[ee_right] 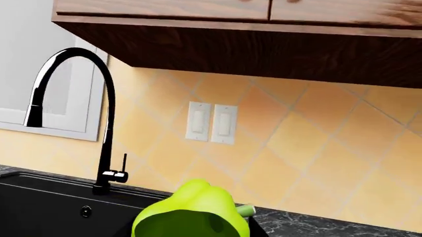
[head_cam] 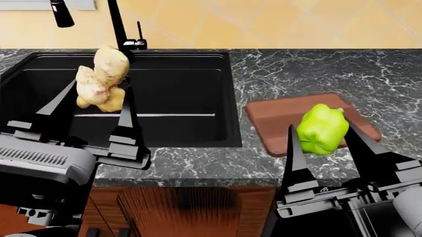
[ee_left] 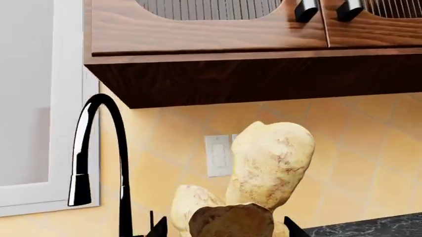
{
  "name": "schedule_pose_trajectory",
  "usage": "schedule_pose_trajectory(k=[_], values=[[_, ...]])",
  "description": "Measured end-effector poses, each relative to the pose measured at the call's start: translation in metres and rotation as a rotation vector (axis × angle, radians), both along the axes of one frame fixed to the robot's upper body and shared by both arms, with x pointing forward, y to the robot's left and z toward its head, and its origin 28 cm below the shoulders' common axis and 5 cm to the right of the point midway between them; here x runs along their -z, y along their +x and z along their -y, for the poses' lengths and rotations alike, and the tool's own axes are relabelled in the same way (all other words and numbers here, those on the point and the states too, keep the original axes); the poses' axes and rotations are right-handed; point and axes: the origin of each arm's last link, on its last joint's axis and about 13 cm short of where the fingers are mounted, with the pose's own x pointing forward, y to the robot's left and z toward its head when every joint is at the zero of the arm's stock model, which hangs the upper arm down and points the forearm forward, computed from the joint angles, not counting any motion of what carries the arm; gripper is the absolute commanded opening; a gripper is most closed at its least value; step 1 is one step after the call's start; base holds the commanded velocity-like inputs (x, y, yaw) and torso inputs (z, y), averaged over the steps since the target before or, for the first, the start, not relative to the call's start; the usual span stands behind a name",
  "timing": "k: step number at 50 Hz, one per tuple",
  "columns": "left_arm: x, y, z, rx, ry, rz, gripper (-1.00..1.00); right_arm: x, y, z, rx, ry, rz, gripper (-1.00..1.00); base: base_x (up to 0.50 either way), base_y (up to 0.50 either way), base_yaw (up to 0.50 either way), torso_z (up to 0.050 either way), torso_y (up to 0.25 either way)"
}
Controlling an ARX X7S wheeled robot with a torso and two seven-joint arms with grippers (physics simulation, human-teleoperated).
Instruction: Pick the vegetables from the sink and place them on the cutting board.
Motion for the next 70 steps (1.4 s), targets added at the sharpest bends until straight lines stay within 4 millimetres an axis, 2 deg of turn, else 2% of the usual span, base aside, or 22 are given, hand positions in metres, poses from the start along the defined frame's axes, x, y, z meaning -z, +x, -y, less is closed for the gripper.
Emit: schedule_pose_trajectory(k=[39,58,70], values=[[-0.001,0.001,0.006,0.018,0.012,-0.051,-1.00,-0.001,-0.002,0.000,-0.009,0.000,0.006,-1.00,0.11,-0.46,0.00,0.000,0.000],[-0.005,0.036,0.033,0.113,0.081,-0.343,-1.00,-0.001,-0.001,-0.002,0.003,0.000,-0.007,-1.00,0.00,0.00,0.00,0.000,0.000],[-0.004,0.059,0.042,0.144,0.106,-0.484,-1.00,-0.002,-0.003,-0.001,0.021,0.002,-0.002,-1.00,0.00,0.00,0.00,0.000,0.000]])
